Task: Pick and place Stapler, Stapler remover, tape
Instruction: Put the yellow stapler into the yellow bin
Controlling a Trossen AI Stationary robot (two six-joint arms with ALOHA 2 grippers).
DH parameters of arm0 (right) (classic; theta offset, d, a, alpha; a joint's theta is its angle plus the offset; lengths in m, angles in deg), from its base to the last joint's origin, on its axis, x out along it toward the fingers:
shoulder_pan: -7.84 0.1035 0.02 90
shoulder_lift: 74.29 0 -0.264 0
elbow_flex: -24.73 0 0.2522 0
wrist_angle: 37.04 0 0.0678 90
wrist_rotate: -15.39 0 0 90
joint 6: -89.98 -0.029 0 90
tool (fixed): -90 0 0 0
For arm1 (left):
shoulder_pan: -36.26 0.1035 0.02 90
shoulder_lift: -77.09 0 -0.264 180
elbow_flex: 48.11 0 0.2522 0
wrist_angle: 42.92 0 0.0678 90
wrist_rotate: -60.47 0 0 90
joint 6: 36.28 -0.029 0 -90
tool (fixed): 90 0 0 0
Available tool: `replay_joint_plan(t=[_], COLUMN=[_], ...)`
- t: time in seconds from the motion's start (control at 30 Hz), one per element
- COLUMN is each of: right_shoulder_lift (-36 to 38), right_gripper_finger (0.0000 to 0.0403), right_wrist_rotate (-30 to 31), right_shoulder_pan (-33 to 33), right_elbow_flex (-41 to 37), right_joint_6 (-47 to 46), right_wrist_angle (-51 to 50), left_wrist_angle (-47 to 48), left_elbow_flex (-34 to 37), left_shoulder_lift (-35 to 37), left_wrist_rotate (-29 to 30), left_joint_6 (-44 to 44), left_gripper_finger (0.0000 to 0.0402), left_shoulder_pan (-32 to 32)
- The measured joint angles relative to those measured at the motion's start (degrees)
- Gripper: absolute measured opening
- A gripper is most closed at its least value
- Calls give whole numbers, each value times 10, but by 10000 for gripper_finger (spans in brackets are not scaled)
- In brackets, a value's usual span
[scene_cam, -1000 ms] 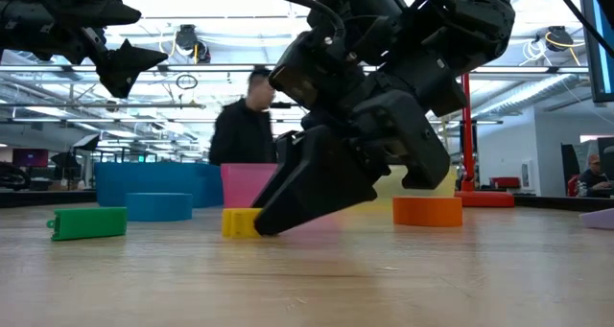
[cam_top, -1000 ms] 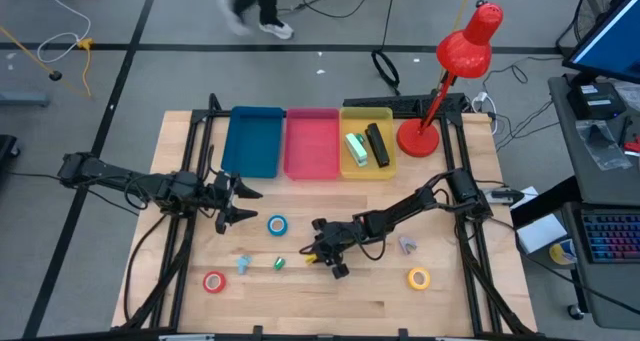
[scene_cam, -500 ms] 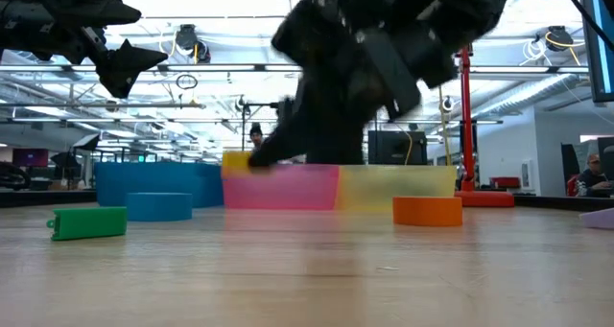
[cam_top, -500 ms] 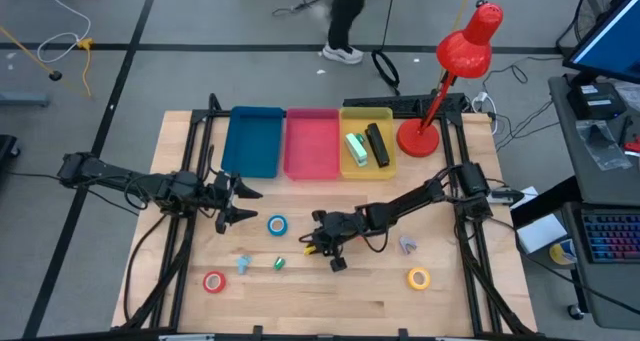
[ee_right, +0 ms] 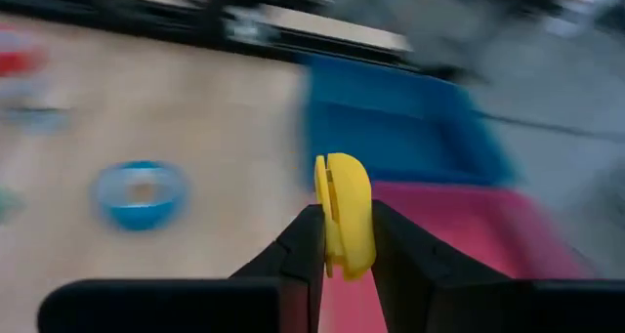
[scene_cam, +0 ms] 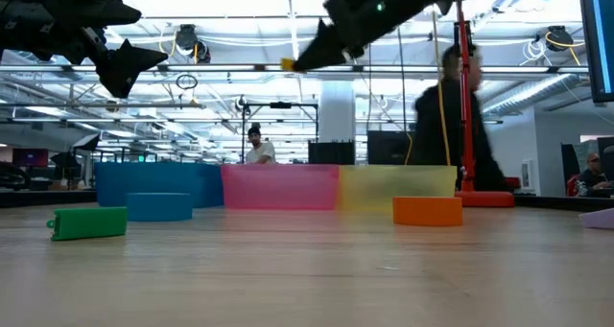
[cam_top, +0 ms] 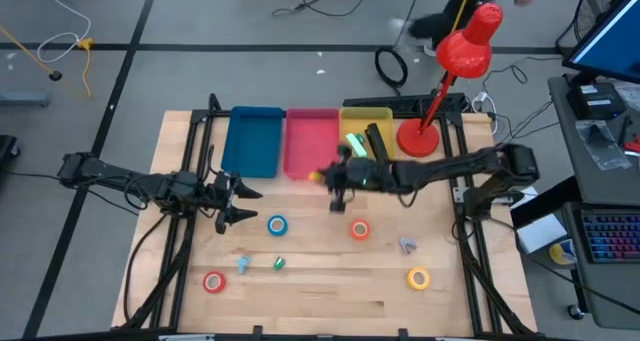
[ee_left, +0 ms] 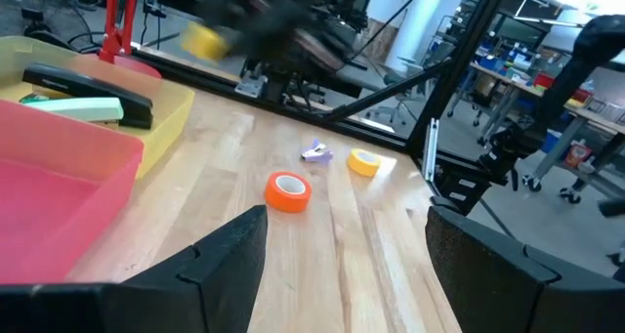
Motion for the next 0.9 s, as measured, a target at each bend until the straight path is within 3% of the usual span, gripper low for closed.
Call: replay_joint_plan(t=[0.17, 0.6, 0.9], right_shoulder_lift=[20, -22, -102], right_gripper_finger=[60, 61, 62], right_wrist_rotate=[61, 61, 29], right_shoulder_pan=[-77, -257, -309], right_elbow_flex=[0, 2, 0], right_joint_6=[-18, -64, -93], right_wrist_angle=[-38, -60, -67], left_wrist_angle=[0, 2, 2], left_elbow_flex=[0, 0, 0], left_shoulder_lift=[0, 0, 0], left_wrist_rotate=[0, 0, 0], left_joint_6=[-1, -9, -30], left_gripper_finger=[273, 273, 273], left_shoulder_pan=[0, 0, 0])
